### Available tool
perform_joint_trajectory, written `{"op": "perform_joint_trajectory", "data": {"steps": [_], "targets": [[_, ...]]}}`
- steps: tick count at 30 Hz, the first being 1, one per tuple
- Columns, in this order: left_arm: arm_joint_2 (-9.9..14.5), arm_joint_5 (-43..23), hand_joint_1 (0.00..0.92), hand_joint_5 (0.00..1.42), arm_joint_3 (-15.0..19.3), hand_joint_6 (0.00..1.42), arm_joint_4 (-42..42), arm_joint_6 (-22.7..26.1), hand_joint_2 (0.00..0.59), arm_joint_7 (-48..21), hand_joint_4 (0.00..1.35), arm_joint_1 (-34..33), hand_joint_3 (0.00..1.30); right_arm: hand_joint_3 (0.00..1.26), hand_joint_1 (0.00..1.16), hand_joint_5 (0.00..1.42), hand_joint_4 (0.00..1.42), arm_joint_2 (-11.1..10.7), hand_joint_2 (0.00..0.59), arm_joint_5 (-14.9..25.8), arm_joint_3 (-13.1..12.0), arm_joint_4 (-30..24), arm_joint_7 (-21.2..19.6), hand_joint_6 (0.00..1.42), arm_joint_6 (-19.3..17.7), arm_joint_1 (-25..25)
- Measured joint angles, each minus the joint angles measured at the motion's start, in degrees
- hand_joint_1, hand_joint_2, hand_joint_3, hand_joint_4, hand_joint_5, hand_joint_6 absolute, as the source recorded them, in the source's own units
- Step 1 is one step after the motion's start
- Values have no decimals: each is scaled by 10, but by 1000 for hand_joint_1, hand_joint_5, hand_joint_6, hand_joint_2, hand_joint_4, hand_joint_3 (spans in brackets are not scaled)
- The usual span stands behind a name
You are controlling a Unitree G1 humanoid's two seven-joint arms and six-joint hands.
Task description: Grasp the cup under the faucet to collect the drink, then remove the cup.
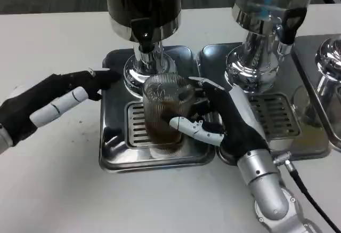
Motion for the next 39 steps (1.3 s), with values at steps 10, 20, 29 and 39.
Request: {"op": "perform_joint_trajectory", "data": {"steps": [10, 20, 29, 39], "targets": [[0, 0, 0, 168, -1, 259, 0, -3, 178, 0, 171, 0, 251, 412, 595, 577, 550, -1, 259, 0, -1, -7, 0, 471, 0, 2], [0, 0, 0, 168, -2, 265, 0, -7, 181, 0, 171, 0, 251, 415, 597, 584, 558, -2, 261, -1, -4, -27, -3, 471, 0, 12], [-2, 0, 0, 168, -9, 272, -2, -21, 180, 0, 171, 0, 251, 426, 612, 593, 560, -12, 269, -2, -16, -60, -6, 484, 0, 29], [-3, 0, 0, 168, -13, 274, -13, -34, 181, 0, 171, 11, 243, 436, 614, 603, 574, -13, 274, -2, -22, -84, -6, 486, 2, 44]]}}
